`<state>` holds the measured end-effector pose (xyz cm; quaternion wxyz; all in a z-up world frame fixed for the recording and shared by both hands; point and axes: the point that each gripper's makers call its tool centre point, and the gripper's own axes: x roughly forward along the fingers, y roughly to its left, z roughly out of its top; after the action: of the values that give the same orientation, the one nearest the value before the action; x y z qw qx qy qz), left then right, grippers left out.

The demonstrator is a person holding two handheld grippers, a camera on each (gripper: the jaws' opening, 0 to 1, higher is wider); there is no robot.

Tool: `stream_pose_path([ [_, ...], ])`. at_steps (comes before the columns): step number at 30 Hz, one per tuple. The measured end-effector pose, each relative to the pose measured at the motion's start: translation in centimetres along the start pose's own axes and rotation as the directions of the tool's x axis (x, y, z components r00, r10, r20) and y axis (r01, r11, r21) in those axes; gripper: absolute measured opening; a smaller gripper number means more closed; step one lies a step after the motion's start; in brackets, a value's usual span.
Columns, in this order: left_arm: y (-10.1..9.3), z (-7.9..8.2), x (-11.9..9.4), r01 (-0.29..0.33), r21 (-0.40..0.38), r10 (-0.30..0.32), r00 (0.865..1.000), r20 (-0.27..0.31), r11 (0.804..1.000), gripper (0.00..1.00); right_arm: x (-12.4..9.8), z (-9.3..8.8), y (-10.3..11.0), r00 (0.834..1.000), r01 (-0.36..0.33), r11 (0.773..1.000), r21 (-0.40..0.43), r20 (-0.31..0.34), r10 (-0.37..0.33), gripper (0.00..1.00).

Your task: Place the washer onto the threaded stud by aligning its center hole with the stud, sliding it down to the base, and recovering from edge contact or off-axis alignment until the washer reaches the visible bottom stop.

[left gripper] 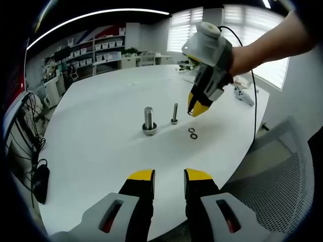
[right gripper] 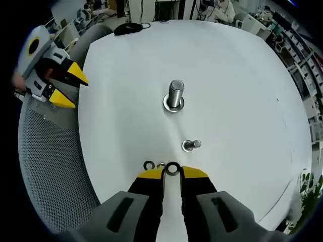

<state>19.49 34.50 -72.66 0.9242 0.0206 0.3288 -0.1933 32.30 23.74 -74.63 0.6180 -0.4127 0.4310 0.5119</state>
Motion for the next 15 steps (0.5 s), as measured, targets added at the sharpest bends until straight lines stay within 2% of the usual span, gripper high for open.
stream_pose_path([
  [7, 0.0, 0.0, 0.0, -0.003, 0.003, 0.003, 1.0, -0.002, 1.0, 0.21, -0.9, 1.7, -1.5, 0.999, 0.032, 0.999, -0.006, 0.043, -0.031, 0.14],
  [15, 0.0, -0.2, 0.0, -0.006, 0.005, 0.006, 1.0, -0.01, 1.0, 0.21, -0.6, 2.3, -1.9, 0.998, 0.049, 0.998, -0.032, 0.051, -0.047, 0.14],
])
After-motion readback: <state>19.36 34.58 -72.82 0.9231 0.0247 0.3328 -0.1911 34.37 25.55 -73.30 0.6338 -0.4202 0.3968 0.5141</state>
